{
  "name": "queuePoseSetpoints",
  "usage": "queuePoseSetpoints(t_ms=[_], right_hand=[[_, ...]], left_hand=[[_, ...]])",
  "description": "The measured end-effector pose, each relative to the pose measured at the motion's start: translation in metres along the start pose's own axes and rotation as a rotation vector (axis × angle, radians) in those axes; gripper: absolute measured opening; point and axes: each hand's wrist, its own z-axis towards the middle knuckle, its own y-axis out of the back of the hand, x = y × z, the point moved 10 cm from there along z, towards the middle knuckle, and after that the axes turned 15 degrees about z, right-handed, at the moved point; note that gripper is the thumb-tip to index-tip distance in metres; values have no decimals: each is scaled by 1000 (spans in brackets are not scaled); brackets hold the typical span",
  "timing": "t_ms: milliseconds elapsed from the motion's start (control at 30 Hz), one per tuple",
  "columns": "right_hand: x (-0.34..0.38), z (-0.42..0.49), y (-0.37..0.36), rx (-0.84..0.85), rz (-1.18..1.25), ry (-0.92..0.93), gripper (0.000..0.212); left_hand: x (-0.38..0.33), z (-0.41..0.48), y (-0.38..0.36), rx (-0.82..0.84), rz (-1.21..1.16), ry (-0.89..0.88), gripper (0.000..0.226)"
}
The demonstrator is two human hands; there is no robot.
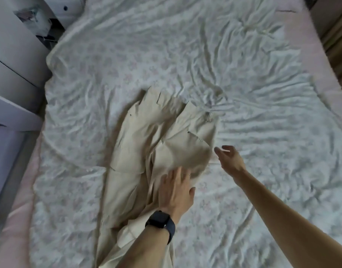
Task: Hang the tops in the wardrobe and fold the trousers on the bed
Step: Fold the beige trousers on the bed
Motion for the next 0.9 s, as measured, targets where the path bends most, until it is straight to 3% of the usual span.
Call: queuePoseSetpoints(t_ms=[67,167,233,400,500,600,733,833,900], right_hand=[[1,43,-10,10,148,-92,53],[11,78,-33,75,373,-234,33],[18,87,-44,89,467,-271,31],[55,90,-28,-47,518,-115,10],[104,78,13,-283,459,154,7],[136,54,24,-428,324,268,12],[161,40,-14,-334,15,235,15],[195,24,-50,-350,-44,274,16],[219,19,-95,-263,-37,293,34]], left_hand=[[-12,17,-13,8,54,3,68],[-18,32,-28,59,76,7,77],[-14,40,-29,63,67,7,69],[0,51,3,-19,-36,-42,42],[11,56,29,37,-335,10,48],[23,63,42,113,-650,65,57],[58,59,36,139,-824,135,12],[107,54,27,177,-1042,251,11],[147,56,17,166,-1168,368,16]])
